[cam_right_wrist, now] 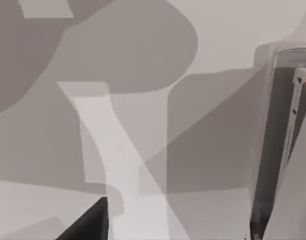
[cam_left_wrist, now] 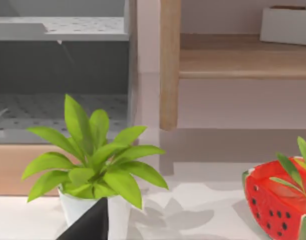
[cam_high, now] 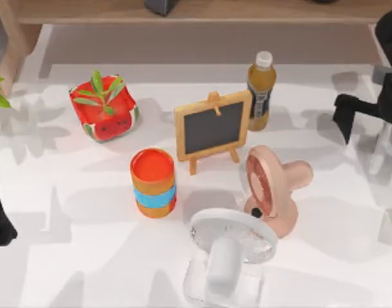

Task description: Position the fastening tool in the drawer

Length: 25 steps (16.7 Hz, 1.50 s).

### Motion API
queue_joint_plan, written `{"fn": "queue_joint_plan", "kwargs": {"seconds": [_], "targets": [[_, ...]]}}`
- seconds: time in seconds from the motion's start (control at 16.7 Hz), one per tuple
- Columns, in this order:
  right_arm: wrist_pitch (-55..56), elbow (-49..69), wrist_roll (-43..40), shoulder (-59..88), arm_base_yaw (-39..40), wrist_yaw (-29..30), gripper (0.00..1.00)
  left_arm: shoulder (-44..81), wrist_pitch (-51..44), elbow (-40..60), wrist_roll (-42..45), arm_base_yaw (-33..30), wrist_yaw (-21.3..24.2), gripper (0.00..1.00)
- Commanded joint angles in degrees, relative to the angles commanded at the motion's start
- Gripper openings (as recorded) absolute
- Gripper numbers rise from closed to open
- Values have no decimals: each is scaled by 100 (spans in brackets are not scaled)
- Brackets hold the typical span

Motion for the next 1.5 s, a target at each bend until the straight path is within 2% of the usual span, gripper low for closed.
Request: {"fn": "queue_joint_plan", "kwargs": {"seconds": [0.3, 1.08, 1.5], "targets": [[67, -68, -55, -4, -53, -3, 100, 0, 0, 0, 0, 0, 0, 100], [67, -68, -55, -4, -53, -3, 2, 0, 0, 0, 0, 0, 0, 100], [67, -68, -55, -4, -53, -3, 0, 0, 0, 0, 0, 0, 0, 100]]}}
